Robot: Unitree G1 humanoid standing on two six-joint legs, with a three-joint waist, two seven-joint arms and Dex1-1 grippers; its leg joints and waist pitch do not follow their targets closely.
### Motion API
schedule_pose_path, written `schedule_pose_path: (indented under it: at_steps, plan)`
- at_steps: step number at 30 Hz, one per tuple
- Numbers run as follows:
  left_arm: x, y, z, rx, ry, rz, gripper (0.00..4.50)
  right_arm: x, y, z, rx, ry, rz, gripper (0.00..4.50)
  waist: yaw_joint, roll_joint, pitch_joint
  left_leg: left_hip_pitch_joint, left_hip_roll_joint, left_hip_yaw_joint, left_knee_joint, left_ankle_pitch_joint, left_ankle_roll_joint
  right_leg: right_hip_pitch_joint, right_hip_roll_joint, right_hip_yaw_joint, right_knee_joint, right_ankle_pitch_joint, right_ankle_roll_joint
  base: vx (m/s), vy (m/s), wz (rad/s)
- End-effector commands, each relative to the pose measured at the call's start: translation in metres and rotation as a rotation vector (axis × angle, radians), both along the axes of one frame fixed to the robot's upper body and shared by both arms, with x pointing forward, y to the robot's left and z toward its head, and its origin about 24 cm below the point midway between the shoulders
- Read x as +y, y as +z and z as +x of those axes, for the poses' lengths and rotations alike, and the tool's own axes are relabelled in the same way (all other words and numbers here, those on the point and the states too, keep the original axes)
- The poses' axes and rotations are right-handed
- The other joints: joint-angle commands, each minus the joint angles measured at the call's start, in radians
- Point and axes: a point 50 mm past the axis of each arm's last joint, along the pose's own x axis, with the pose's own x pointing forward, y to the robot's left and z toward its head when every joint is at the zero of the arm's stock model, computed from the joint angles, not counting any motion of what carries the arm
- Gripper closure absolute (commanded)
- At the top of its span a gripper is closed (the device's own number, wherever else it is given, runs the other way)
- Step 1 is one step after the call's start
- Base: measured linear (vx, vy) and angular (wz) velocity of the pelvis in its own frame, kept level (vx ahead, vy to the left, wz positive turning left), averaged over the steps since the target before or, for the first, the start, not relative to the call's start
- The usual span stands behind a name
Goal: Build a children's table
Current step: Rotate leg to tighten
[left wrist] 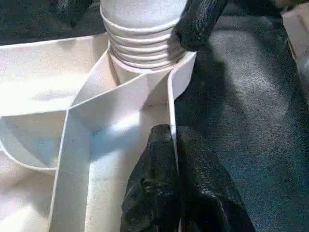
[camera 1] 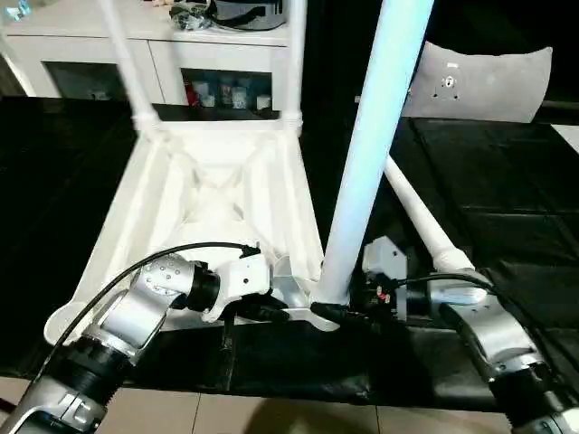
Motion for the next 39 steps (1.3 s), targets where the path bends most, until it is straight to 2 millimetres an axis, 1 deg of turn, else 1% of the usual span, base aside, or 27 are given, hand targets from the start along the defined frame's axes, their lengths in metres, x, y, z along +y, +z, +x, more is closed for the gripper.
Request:
schedule_pose_path:
  at_steps: [1,2,3,10,15,16,18,19,20,21,22,23,24,25,26,27,28,29,30,31,32,33,34,36,37,38,39]
  plan:
    - [-0.006,-0.003,-0.006,0.016,-0.095,0.029,4.5,-0.003,0.002,0.003,0.004,0.011,-0.022,0.88,-0.005,-0.004,-0.064,-0.012,0.039,0.002,-0.069,-0.129,0.066,0.059,-0.074,0.049,-0.069,-0.326,-0.177,0.0,0.0,0.0]
    - [-0.006,-0.003,-0.005,0.016,-0.095,0.03,4.5,-0.003,0.002,0.003,0.01,0.014,-0.017,1.04,-0.005,-0.004,-0.065,-0.012,0.039,0.002,-0.069,-0.125,0.067,0.059,-0.074,0.049,-0.069,-0.33,-0.174,0.0,0.0,0.0]
    - [-0.005,-0.003,-0.005,0.016,-0.095,0.031,4.5,-0.003,0.003,0.003,0.013,0.015,-0.015,1.04,-0.004,-0.004,-0.065,-0.013,0.04,0.002,-0.07,-0.122,0.067,0.059,-0.074,0.05,-0.068,-0.327,-0.175,0.0,0.0,0.0]
    - [-0.002,-0.004,-0.006,0.02,-0.093,0.035,4.5,-0.004,0.001,0.001,0.048,0.043,-0.009,1.65,-0.003,-0.004,-0.066,-0.013,0.04,0.003,-0.069,-0.116,0.066,0.059,-0.074,0.049,-0.067,-0.324,-0.176,0.0,0.0,0.0]
    - [-0.001,-0.005,-0.006,0.034,-0.06,0.022,4.5,-0.001,-0.005,-0.006,0.093,0.059,-0.004,1.76,-0.003,-0.003,-0.065,-0.012,0.04,0.004,-0.069,-0.119,0.066,0.059,-0.073,0.049,-0.066,-0.313,-0.184,0.0,0.0,0.0]
    - [-0.002,-0.005,-0.005,0.036,-0.034,0.014,4.5,0.0,-0.007,-0.007,0.104,0.047,0.005,1.76,-0.003,0.0,-0.065,-0.012,0.04,0.003,-0.069,-0.121,0.063,0.06,-0.072,0.049,-0.066,-0.318,-0.183,0.0,0.0,0.0]
    - [-0.004,-0.003,-0.001,0.038,0.044,-0.016,4.5,0.006,-0.01,-0.008,0.127,-0.005,0.028,1.77,-0.003,-0.001,-0.064,-0.011,0.039,0.003,-0.07,-0.128,0.058,0.059,-0.072,0.049,-0.067,-0.332,-0.179,0.0,0.0,0.0]
    - [-0.008,-0.001,0.002,0.035,0.125,-0.048,4.5,0.013,-0.013,-0.009,0.135,-0.058,0.043,1.77,-0.003,-0.002,-0.062,-0.012,0.04,0.003,-0.071,-0.135,0.051,0.059,-0.073,0.049,-0.07,-0.348,-0.175,0.0,0.0,0.0]
    - [-0.008,-0.001,0.003,0.034,0.132,-0.05,4.5,0.014,-0.014,-0.009,0.135,-0.064,0.044,1.78,-0.004,-0.002,-0.061,-0.012,0.039,0.003,-0.072,-0.146,0.044,0.058,-0.074,0.048,-0.074,-0.379,-0.164,0.0,0.0,0.0]
    - [-0.011,0.0,0.005,0.024,0.181,-0.065,4.5,0.02,-0.016,-0.009,0.134,-0.107,0.05,1.78,-0.004,-0.002,-0.061,-0.012,0.039,0.003,-0.072,-0.146,0.044,0.058,-0.074,0.048,-0.074,-0.379,-0.164,0.0,0.0,0.0]
    - [-0.016,0.002,0.009,0.012,0.249,-0.088,4.5,0.028,-0.019,-0.008,0.13,-0.171,0.066,1.78,-0.011,0.001,-0.057,-0.011,0.035,0.002,-0.073,-0.182,0.026,0.055,-0.071,0.045,-0.082,-0.457,-0.134,0.0,0.0,0.0]
    - [-0.02,0.003,0.011,0.005,0.288,-0.102,4.5,0.032,-0.02,-0.007,0.132,-0.216,0.077,1.78,-0.014,0.0,-0.054,-0.009,0.031,-0.001,-0.073,-0.208,0.02,0.051,-0.071,0.041,-0.09,-0.524,-0.107,0.0,0.0,0.0]
    - [-0.022,0.003,0.012,-0.001,0.316,-0.111,4.5,0.036,-0.021,-0.006,0.138,-0.248,0.086,1.78,-0.018,-0.001,-0.054,-0.009,0.029,-0.002,-0.073,-0.218,0.021,0.05,-0.071,0.039,-0.096,-0.552,-0.095,0.0,0.0,0.0]
    - [-0.025,0.004,0.014,-0.005,0.344,-0.119,4.5,0.039,-0.022,-0.005,0.144,-0.279,0.094,1.78,-0.032,-0.002,-0.053,-0.011,0.025,-0.007,-0.072,-0.247,0.017,0.048,-0.071,0.031,-0.105,-0.612,-0.062,0.0,0.0,0.0]
    - [-0.027,0.005,0.015,-0.007,0.366,-0.127,4.5,0.041,-0.023,-0.004,0.145,-0.304,0.101,1.78,-0.032,-0.002,-0.053,-0.011,0.025,-0.007,-0.072,-0.247,0.017,0.048,-0.071,0.031,-0.105,-0.612,-0.062,0.0,0.0,0.0]
    - [-0.032,0.006,0.017,-0.009,0.409,-0.142,4.5,0.046,-0.024,-0.002,0.149,-0.352,0.114,1.78,-0.041,0.0,-0.054,-0.012,0.026,-0.008,-0.071,-0.256,0.018,0.048,-0.071,0.031,-0.108,-0.617,-0.053,0.0,0.0,0.0]
    - [-0.047,0.009,0.024,-0.017,0.546,-0.184,4.5,0.06,-0.026,0.004,0.166,-0.469,0.132,1.78,-0.046,0.003,-0.055,-0.01,0.025,-0.009,-0.071,-0.258,0.018,0.045,-0.07,0.029,-0.109,-0.61,-0.056,0.0,0.0,0.0]
    - [-0.048,0.01,0.024,-0.017,0.552,-0.186,4.5,0.06,-0.027,0.004,0.166,-0.474,0.133,1.78,-0.056,0.003,-0.054,-0.012,0.026,-0.01,-0.071,-0.263,0.016,0.044,-0.068,0.025,-0.111,-0.593,-0.066,0.0,0.0,0.0]
    - [-0.053,0.011,0.027,-0.017,0.594,-0.2,4.5,0.065,-0.027,0.006,0.162,-0.504,0.133,1.78,-0.059,0.002,-0.056,-0.014,0.025,-0.012,-0.071,-0.265,0.015,0.048,-0.068,0.022,-0.109,-0.589,-0.066,0.0,0.0,0.0]
    - [-0.062,0.014,0.032,-0.031,0.68,-0.232,4.5,0.072,-0.028,0.011,0.191,-0.593,0.147,1.78,-0.065,0.002,-0.057,-0.018,0.024,-0.012,-0.072,-0.26,0.024,0.051,-0.068,0.023,-0.11,-0.577,-0.065,0.0,0.0,0.0]
    - [-0.067,0.015,0.036,-0.056,0.721,-0.237,4.5,0.075,-0.028,0.013,0.19,-0.621,0.142,1.78,-0.069,0.003,-0.057,-0.019,0.023,-0.012,-0.072,-0.259,0.028,0.05,-0.068,0.023,-0.112,-0.57,-0.068,0.0,0.0,0.0]
    - [-0.072,0.018,0.041,-0.09,0.768,-0.253,4.5,0.078,-0.03,0.014,0.148,-0.617,0.097,1.78,-0.072,0.006,-0.059,-0.014,0.023,-0.012,-0.07,-0.263,0.032,0.046,-0.067,0.023,-0.114,-0.555,-0.074,0.0,0.0,0.0]
    - [-0.075,0.019,0.042,-0.099,0.777,-0.259,4.5,0.076,-0.031,0.015,0.145,-0.637,0.087,1.78,-0.073,0.001,-0.062,-0.012,0.021,-0.01,-0.069,-0.261,0.043,0.047,-0.065,0.024,-0.113,-0.53,-0.079,0.0,0.0,0.0]
    - [-0.079,0.02,0.042,-0.109,0.763,-0.256,4.5,0.071,-0.032,0.018,0.196,-0.7,0.133,1.78,-0.071,0.001,-0.063,-0.021,0.021,-0.008,-0.07,-0.231,0.066,0.051,-0.069,0.032,-0.108,-0.488,-0.094,0.0,0.0,0.0]
    - [-0.082,0.021,0.042,-0.112,0.751,-0.251,4.5,0.068,-0.032,0.02,0.212,-0.732,0.148,1.43,-0.067,0.003,-0.067,-0.02,0.022,-0.007,-0.069,-0.204,0.075,0.051,-0.07,0.036,-0.103,-0.453,-0.105,0.0,0.0,0.0]
    - [-0.084,0.02,0.041,-0.109,0.739,-0.246,4.5,0.065,-0.031,0.021,0.214,-0.749,0.155,1.22,-0.066,0.003,-0.068,-0.021,0.023,-0.007,-0.068,-0.188,0.079,0.052,-0.07,0.037,-0.1,-0.427,-0.113,0.0,0.0,0.0]
    - [-0.086,0.02,0.04,-0.106,0.728,-0.237,4.5,0.063,-0.03,0.022,0.206,-0.751,0.153,1.22,-0.064,0.005,-0.07,-0.024,0.026,-0.007,-0.068,-0.158,0.085,0.056,-0.07,0.038,-0.093,-0.373,-0.132,0.0,0.0,0.0]
